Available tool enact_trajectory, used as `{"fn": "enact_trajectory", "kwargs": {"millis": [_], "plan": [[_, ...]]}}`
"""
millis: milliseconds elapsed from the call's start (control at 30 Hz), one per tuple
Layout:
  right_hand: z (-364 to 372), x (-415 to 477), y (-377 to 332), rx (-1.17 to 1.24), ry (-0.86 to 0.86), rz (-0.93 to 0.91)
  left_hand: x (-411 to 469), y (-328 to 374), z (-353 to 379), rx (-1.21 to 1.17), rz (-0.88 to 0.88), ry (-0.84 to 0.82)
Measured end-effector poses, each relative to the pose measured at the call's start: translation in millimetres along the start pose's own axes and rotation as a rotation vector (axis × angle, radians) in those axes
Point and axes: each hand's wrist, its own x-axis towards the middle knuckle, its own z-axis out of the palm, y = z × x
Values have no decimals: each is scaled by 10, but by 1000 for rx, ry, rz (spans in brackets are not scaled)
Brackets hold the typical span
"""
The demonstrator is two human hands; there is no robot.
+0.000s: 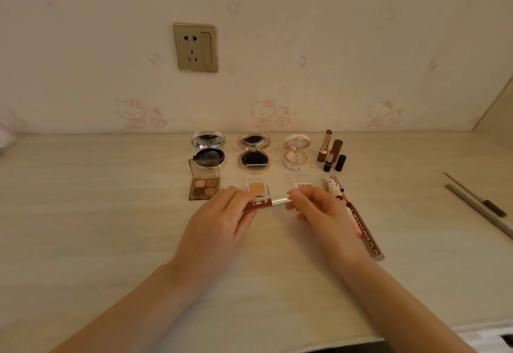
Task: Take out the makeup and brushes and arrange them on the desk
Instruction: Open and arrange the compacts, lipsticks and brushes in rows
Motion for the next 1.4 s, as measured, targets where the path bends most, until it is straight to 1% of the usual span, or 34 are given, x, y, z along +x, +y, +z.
{"fn": "enact_trajectory", "kwargs": {"millis": [67,167,333,500,600,667,767,833,933,1033,1100,1167,1300,1400], "plan": [[-5,-18,3,-12,15,-20,-25,-19,-2,-12,8,14],[24,-32,13,-59,-10,-36,-48,-54,-4,-4,36,21],[-13,-44,62,-148,-15,-119,-47,-100,-3,-34,71,-24],[-28,-38,103,-158,-75,-217,-63,-128,1,-174,-18,-31],[-42,-52,88,-80,-119,-191,-58,-107,22,-165,4,-11],[-38,-63,63,-19,-99,-167,-61,-92,33,-159,27,-11],[-44,-57,75,-56,-61,-163,-71,-92,30,-151,44,-19],[-38,-48,90,-63,-87,-163,-72,-107,21,-146,50,-25],[-48,-46,104,14,-159,-178,-65,-125,12,-145,43,-21],[-56,-52,97,75,-140,-148,-55,-124,10,-142,50,-18],[-55,-57,98,32,-106,-130,-58,-117,11,-138,57,-21],[-56,-45,112,-35,-97,-151,-60,-119,12,-133,60,-27],[-63,-43,125,-46,-154,-192,-62,-149,14,-158,23,-6],[-51,-62,107,-10,-150,-153,-60,-153,18,-166,16,-3]]}}
